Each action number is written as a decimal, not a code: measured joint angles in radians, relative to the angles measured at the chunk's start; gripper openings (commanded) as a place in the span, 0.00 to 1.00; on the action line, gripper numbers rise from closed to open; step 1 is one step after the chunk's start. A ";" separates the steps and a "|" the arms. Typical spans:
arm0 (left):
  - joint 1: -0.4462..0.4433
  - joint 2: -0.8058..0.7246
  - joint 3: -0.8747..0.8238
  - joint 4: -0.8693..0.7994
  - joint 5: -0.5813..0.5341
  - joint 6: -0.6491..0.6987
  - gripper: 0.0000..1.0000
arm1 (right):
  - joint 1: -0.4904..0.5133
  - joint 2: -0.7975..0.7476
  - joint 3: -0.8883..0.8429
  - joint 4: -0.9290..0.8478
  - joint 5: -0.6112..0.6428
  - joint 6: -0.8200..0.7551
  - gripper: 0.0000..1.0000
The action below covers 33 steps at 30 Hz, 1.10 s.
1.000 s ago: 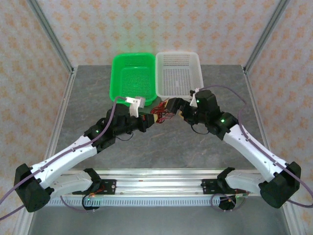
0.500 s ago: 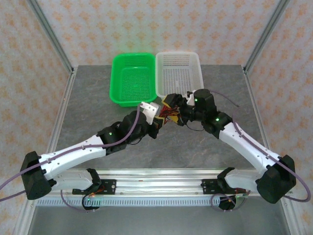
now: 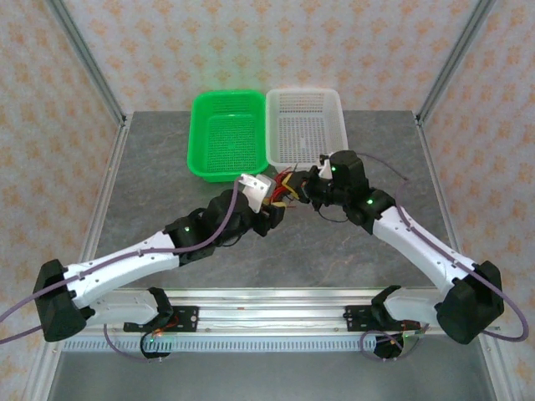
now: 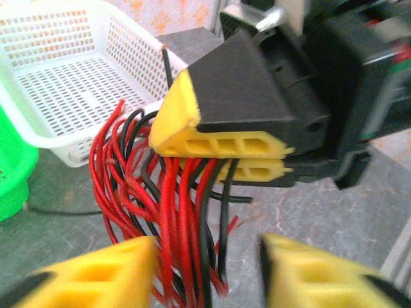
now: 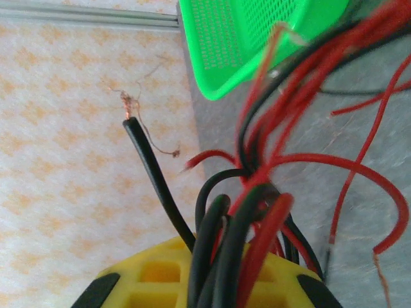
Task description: Untangle the cables
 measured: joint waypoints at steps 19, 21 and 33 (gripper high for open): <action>0.078 -0.311 -0.164 0.023 0.327 0.001 0.99 | -0.031 0.001 0.226 -0.296 -0.385 -1.261 0.00; 0.119 -0.319 -0.196 0.051 0.372 0.001 0.99 | -0.049 -0.016 0.280 -0.332 -0.446 -1.327 0.00; 0.219 -0.326 -0.282 0.230 0.519 0.012 0.99 | -0.094 -0.054 0.336 -0.345 -0.726 -1.412 0.00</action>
